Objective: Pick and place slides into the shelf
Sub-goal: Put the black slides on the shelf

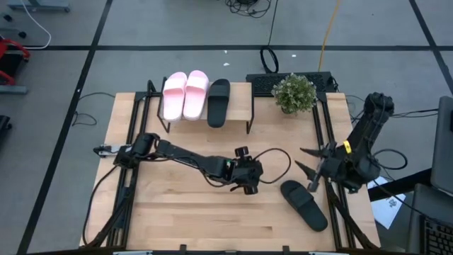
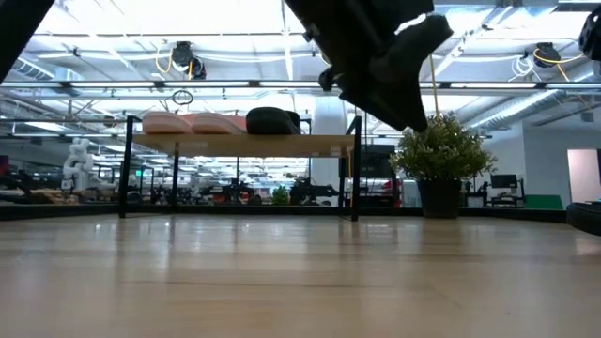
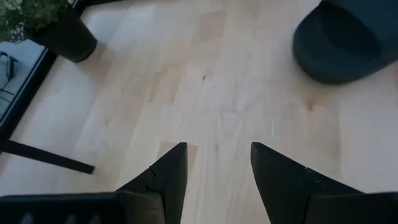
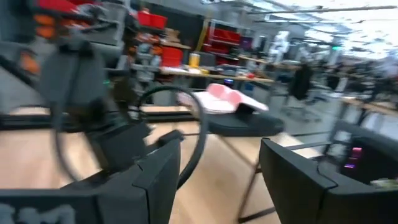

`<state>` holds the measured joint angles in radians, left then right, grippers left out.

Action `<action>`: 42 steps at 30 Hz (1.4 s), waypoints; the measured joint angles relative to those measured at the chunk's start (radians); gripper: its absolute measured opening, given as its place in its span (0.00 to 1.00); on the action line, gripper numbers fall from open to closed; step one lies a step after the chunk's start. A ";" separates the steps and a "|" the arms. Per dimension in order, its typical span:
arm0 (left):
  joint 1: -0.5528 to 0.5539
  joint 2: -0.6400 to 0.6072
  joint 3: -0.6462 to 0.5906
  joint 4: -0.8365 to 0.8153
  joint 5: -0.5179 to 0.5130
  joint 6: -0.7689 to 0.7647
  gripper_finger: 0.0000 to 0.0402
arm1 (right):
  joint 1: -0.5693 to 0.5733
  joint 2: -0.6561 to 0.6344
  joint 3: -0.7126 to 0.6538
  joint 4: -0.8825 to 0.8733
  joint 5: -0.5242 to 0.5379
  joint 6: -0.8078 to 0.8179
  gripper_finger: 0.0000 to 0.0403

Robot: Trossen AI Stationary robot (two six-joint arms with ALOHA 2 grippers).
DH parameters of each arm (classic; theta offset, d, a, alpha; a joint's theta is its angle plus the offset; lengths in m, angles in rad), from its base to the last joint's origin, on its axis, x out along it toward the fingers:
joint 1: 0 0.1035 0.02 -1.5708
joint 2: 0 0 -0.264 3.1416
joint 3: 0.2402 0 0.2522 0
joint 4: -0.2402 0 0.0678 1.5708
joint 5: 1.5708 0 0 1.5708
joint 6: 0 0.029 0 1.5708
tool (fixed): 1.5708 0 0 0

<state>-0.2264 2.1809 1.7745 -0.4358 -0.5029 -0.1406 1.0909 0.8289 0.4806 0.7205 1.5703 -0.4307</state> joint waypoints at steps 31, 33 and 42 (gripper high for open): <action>0.008 -0.415 0.001 -0.061 -0.096 0.221 0.44 | -0.063 -0.163 -0.066 0.038 -0.292 -0.079 0.41; 0.008 -0.450 0.001 -0.086 -0.101 0.241 0.44 | -0.077 -0.161 -0.026 0.036 -0.293 -0.141 0.41; 0.027 -0.553 0.001 -0.163 -0.102 0.278 0.44 | -0.155 -0.086 0.215 -0.026 -0.290 -0.395 0.41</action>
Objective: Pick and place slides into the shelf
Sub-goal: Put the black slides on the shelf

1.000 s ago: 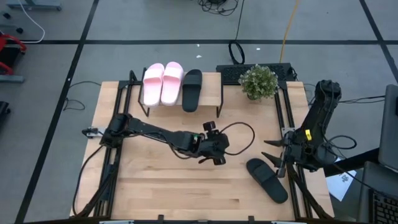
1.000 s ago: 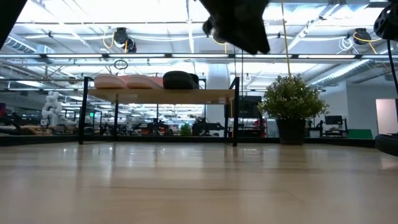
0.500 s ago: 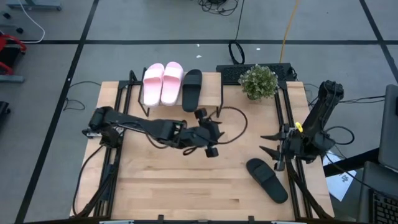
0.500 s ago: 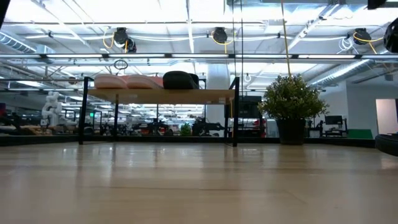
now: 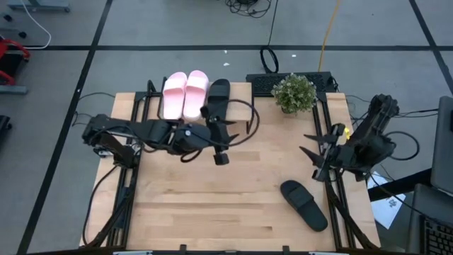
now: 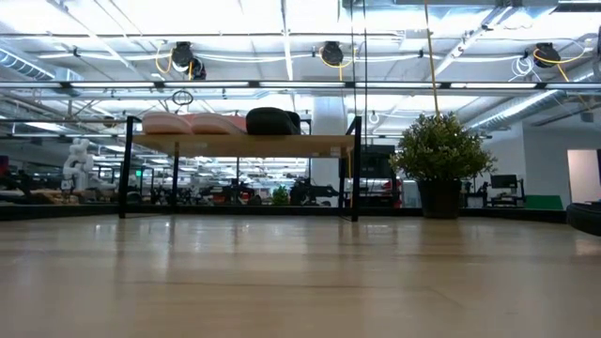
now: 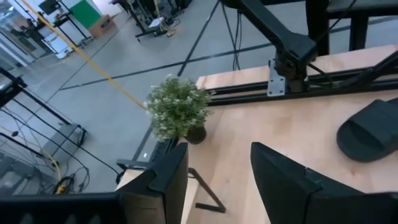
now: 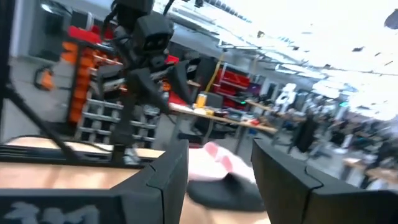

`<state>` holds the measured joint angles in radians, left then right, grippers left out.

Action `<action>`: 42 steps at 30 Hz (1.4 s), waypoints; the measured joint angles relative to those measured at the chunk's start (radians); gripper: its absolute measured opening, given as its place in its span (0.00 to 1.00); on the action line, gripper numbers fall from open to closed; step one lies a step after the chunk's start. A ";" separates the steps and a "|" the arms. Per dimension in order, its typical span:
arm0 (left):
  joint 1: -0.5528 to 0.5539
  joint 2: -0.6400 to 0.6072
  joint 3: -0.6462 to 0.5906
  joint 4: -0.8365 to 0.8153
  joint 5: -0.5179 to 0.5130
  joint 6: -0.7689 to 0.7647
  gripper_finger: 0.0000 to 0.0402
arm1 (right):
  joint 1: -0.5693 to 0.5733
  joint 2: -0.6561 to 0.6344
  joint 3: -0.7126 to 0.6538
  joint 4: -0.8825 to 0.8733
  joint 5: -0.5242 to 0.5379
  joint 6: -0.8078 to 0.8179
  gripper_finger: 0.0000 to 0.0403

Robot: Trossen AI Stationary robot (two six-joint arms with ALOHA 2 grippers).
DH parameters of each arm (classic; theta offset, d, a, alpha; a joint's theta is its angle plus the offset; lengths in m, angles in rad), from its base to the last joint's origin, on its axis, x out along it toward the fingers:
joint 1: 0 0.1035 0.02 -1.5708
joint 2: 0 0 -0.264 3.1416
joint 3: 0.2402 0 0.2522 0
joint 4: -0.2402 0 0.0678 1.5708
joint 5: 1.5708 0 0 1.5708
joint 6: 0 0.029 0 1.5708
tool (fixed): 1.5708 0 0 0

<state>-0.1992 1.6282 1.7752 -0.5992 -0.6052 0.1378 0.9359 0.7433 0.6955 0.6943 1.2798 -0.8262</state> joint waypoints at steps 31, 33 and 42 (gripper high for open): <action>0.006 -0.014 0.000 -0.029 0.002 0.010 0.44 | -0.117 0.218 0.545 -0.460 -0.291 -0.349 0.41; 0.006 -0.014 0.000 -0.030 0.002 0.010 0.44 | -0.139 0.256 0.636 -0.642 -0.420 -0.269 0.41; 0.006 -0.014 0.000 -0.029 0.003 -0.009 0.44 | -0.351 0.454 0.973 -1.333 -1.098 0.060 0.41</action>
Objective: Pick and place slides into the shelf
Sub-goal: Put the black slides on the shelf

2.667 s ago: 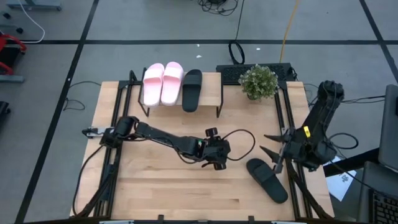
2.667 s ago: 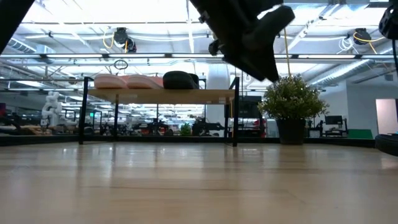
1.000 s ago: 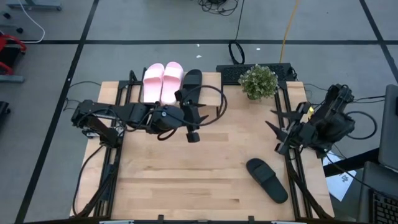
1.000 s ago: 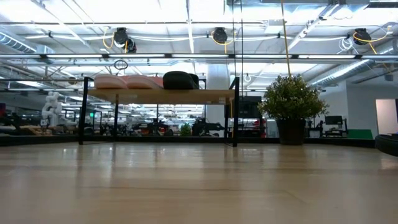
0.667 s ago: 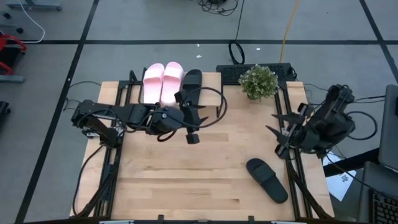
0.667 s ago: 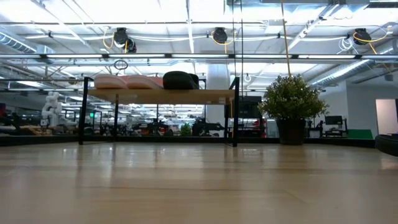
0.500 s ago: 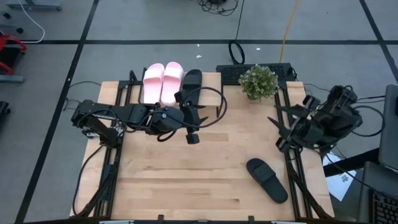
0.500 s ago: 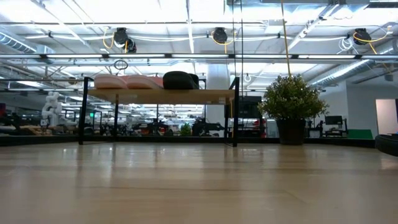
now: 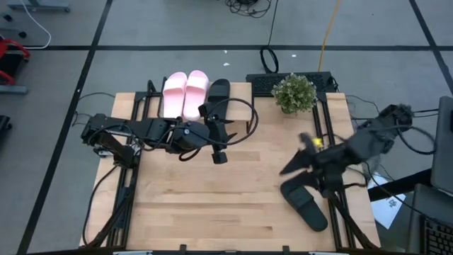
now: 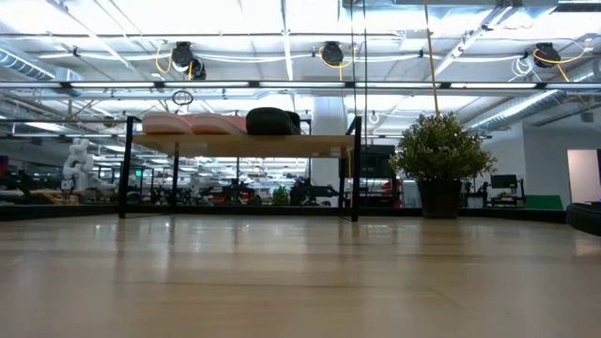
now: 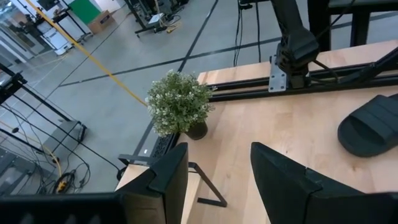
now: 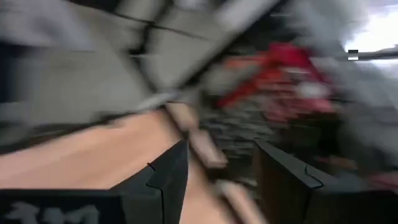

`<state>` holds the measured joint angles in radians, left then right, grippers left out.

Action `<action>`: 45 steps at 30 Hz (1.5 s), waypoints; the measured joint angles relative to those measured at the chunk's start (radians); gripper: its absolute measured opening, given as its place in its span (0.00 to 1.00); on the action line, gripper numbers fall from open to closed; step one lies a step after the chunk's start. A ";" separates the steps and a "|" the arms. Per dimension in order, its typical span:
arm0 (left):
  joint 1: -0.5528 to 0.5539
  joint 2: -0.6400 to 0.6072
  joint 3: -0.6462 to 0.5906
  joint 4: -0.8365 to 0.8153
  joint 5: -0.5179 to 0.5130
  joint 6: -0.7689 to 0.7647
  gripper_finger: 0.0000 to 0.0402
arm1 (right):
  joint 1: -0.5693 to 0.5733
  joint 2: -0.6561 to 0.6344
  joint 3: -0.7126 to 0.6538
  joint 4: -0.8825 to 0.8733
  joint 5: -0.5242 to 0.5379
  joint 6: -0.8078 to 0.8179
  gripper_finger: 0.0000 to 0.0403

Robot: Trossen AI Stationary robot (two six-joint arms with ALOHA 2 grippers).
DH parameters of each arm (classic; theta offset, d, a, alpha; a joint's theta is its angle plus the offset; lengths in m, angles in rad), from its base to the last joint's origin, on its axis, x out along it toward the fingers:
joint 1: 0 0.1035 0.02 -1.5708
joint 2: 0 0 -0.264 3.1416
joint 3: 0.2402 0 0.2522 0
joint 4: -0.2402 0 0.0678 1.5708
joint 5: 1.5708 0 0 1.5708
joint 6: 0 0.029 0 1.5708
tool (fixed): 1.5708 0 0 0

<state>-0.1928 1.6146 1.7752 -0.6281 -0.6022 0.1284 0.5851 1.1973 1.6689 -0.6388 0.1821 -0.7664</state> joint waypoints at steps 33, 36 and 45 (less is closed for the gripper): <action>-0.032 0.000 0.000 0.002 0.002 -0.038 0.44 | -0.101 0.103 -0.255 -0.353 -0.314 0.698 0.41; -0.032 0.000 0.000 0.003 0.001 -0.045 0.44 | -0.101 0.103 -0.255 -0.319 -0.314 0.723 0.41; -0.032 0.000 0.000 0.003 -0.001 -0.063 0.44 | -0.101 0.103 -0.255 -0.320 -0.312 0.750 0.41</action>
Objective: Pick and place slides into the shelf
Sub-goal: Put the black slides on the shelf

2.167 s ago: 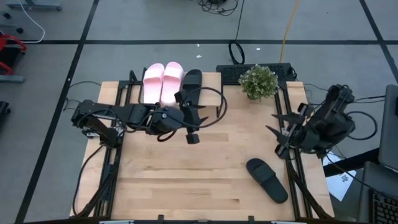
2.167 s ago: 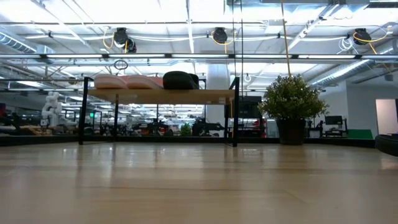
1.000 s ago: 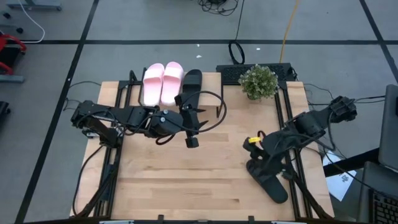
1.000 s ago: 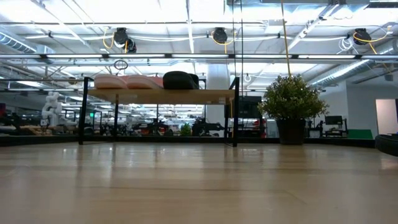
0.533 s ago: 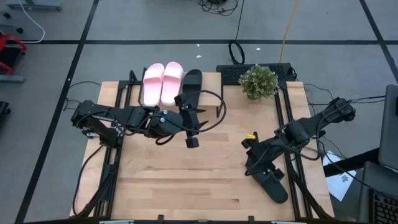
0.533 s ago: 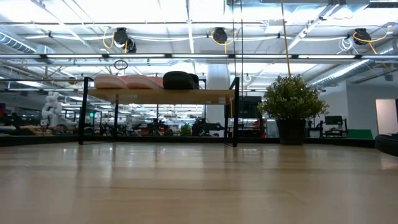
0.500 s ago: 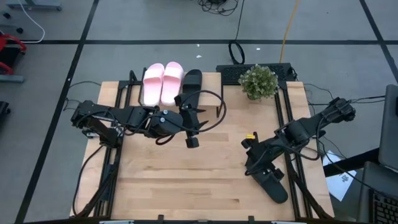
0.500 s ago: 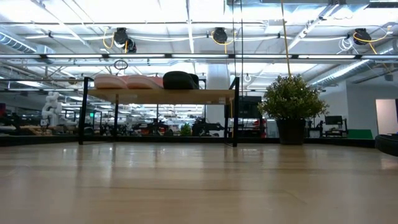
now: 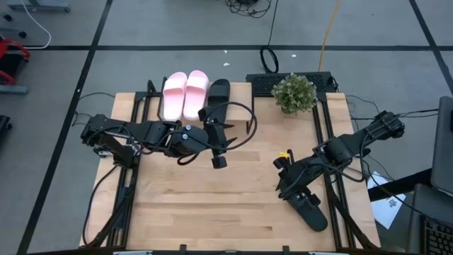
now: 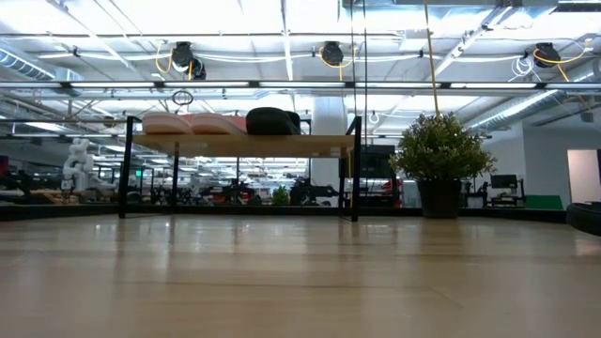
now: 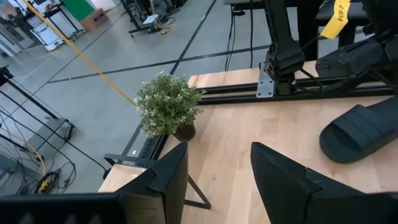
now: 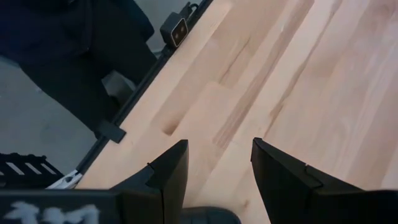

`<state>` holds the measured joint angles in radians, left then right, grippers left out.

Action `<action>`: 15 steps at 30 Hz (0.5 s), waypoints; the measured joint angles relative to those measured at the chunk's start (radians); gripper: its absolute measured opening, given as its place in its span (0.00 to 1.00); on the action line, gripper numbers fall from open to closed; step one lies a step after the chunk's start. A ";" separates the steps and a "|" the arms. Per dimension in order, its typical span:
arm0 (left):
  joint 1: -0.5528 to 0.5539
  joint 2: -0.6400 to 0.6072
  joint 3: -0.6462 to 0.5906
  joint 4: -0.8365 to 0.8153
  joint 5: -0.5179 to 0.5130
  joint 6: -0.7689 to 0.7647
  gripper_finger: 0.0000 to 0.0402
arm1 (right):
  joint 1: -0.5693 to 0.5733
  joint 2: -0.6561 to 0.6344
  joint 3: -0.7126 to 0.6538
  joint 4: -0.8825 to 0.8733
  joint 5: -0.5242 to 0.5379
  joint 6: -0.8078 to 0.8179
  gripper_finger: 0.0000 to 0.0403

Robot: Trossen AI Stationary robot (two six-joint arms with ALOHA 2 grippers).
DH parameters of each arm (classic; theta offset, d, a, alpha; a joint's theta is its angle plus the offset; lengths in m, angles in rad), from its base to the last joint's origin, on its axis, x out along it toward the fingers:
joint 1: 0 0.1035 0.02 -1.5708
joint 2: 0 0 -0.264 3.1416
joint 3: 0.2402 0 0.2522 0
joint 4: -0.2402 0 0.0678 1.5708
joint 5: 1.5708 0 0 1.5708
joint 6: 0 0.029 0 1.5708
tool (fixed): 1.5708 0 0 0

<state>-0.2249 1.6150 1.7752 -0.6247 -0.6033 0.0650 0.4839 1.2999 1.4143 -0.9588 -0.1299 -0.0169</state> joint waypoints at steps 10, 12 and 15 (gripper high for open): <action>0.000 0.000 0.000 0.000 0.000 0.005 0.44 | 0.000 0.000 0.000 -0.062 0.000 0.212 0.41; 0.000 0.000 0.000 0.000 0.000 0.008 0.44 | 0.000 0.000 0.000 -0.104 -0.001 0.288 0.41; 0.000 0.000 0.000 0.000 0.000 0.008 0.44 | 0.000 0.000 0.000 -0.168 -0.002 0.402 0.41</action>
<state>-0.2249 1.6154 1.7752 -0.6247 -0.6035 0.0731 0.4841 1.2999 1.4143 -1.1272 -0.1314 0.3846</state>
